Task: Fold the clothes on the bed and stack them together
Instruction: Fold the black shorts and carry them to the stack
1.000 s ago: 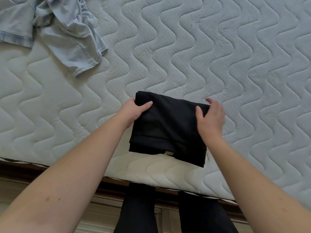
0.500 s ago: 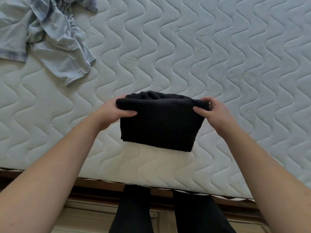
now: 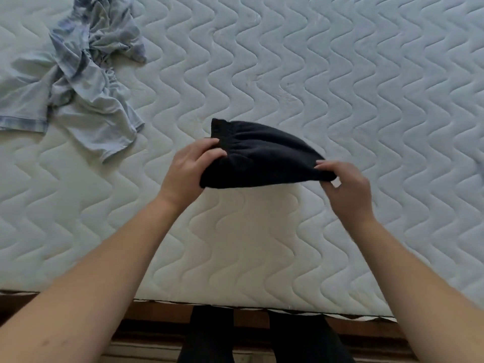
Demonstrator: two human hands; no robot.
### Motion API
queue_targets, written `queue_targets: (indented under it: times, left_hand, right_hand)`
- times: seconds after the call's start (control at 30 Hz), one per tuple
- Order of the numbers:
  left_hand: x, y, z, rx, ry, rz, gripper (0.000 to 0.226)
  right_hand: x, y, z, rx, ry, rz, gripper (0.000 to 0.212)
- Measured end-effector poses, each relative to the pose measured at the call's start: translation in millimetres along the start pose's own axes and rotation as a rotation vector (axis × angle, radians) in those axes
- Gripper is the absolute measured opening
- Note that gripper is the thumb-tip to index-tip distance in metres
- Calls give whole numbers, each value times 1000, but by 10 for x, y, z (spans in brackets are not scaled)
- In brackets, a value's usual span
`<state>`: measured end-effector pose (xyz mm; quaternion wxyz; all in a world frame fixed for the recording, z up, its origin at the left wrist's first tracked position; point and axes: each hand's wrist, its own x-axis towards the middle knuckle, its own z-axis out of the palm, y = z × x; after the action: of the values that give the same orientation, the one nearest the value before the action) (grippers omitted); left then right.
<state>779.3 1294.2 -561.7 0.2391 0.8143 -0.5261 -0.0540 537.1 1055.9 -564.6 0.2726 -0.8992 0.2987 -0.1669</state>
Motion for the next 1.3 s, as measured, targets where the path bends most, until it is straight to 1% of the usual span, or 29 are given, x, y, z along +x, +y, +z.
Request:
queue_targets:
  times: [0.03,0.07,0.1,0.17,0.2,0.23,0.27,0.33,0.4,0.43,0.47,0.5,0.57,0.63,0.7,0.73,0.83,0.9,0.97,1.0,1.07,1.1,1.13,1.2,1.23,1.27,1.3]
  left_hand:
    - [-136,7,161,26,-25,-20,43]
    - [-286,13,323,36,-92,-48,49]
    - [-451,25,471,47,-214,-89,59]
    - [-809,83,699,83,-498,-197,80]
    - [-956,117,783,51,-566,-269,86]
    - [-1053,153,849,2,-557,-328,87]
    - [-1096,189,892,-49,-514,-374,83]
    - [-1046,242,926,-120,-431,-455,66]
    - [-900,248,932,-176,-295,-508,44]
    - [-814,234,936,-213,-211,-541,36]
    - [-720,219,936,-255,-139,-589,35]
    - [-620,195,938,-302,-93,-662,40]
    - [-408,121,956,-430,-93,-863,57]
    - [-207,49,991,-563,-130,-1048,70]
    - [-63,-6,1038,-591,-132,-1134,69]
    - [-11,-28,1055,-563,-125,-1128,63]
    - [35,-90,1099,-475,-72,-1039,44]
    - [-15,-145,1146,-459,-56,-1024,39]
    - [-61,-157,1203,-434,-70,-1053,41]
    - [-65,-131,1223,-366,-90,-1062,46]
    - [-62,-11,1238,-111,-102,-1016,59]
    - [-63,74,1229,-9,-61,-936,64]
    - [-59,152,1224,51,-1,-820,67]
    - [-33,258,1268,118,83,-543,67]
    - [-16,280,1315,147,77,-413,65]
    - [-1,291,1368,179,31,-310,63]
    - [7,287,1425,217,-53,-244,61]
  right_hand:
    - [-160,64,107,-47,-24,0,30]
    - [-327,127,219,-99,-77,20,34]
    - [-503,186,337,-145,-181,65,40]
    - [-871,259,562,-268,-515,177,61]
    - [-1039,275,649,-340,-649,187,73]
    - [-1165,294,721,-389,-712,187,80]
    - [-1240,300,775,-406,-714,192,83]
    - [-1226,238,822,-372,-624,245,76]
    - [-1092,158,833,-264,-453,340,57]
    - [-997,127,827,-208,-361,378,46]
    - [-887,100,817,-158,-283,402,38]
    - [-770,79,814,-125,-236,414,35]
    - [-539,48,841,-113,-213,395,39]
    - [-324,14,923,-142,-250,324,49]
    - [-175,-43,1067,-200,-313,215,57]
    - [-130,-77,1156,-240,-344,164,60]
    - [-97,-112,1421,-359,-453,26,64]
    - [-153,-21,1577,-447,-544,-76,64]
    - [-177,87,1653,-497,-589,-114,63]
    - [-177,117,1666,-508,-589,-113,63]
    - [-162,116,1652,-512,-581,-90,64]
    - [-151,103,1625,-502,-566,-69,64]
    - [-142,94,1591,-488,-533,-46,63]
    - [-106,96,1523,-454,-431,-8,61]
    - [-68,99,1505,-439,-388,3,60]
    - [-20,101,1499,-432,-364,10,60]
    - [29,106,1510,-430,-362,13,60]
